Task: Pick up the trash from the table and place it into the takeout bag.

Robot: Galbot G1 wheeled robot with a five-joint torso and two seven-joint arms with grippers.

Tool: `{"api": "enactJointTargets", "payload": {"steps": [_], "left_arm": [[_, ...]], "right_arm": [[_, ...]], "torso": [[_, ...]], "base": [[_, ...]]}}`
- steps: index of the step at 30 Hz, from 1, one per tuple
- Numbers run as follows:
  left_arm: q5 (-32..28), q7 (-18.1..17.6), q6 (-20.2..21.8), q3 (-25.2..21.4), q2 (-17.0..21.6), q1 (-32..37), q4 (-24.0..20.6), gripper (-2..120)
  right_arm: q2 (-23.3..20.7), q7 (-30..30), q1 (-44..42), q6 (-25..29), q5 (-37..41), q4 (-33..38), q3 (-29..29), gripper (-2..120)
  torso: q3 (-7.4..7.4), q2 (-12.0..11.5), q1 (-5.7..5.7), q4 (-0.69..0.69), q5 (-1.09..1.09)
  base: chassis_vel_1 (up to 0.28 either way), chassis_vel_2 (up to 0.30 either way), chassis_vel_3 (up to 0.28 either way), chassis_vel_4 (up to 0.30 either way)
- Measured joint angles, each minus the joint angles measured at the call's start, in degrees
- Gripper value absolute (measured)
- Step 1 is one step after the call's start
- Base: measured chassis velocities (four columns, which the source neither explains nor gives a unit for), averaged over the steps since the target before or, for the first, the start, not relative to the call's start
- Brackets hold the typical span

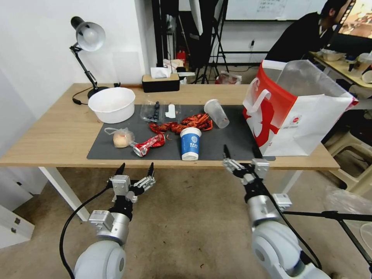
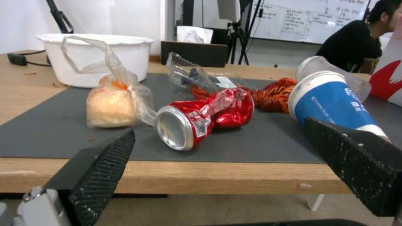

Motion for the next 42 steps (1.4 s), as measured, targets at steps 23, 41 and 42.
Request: {"api": "enactJointTargets", "payload": {"steps": [23,41,42], "left_arm": [[0.8,-0.9,-1.7,-1.2,-1.3,1.4,-0.2,100],[0.8,-1.0,-1.5,-1.2,-1.2,0.8,0.1,100],[0.8,-1.0,-1.5,-1.2,-1.2,0.8,0.1,100]], "right_arm": [[4.6,14.2,21.2,-16.4,12.9,-10.5,-16.0,98],[5.8,17.4,22.2,-18.7,15.4,-11.7,-16.6,39],[5.8,17.5,22.1,-18.7,15.5,-11.5,-16.4,34]], "torso": [[-0.01,0.0,0.00,0.01,0.00],[-0.01,0.0,0.00,0.01,0.01],[-0.01,0.0,0.00,0.01,0.00]], "base": [[0.000,0.000,0.000,0.000],[0.000,0.000,0.000,0.000],[0.000,0.000,0.000,0.000]]}}
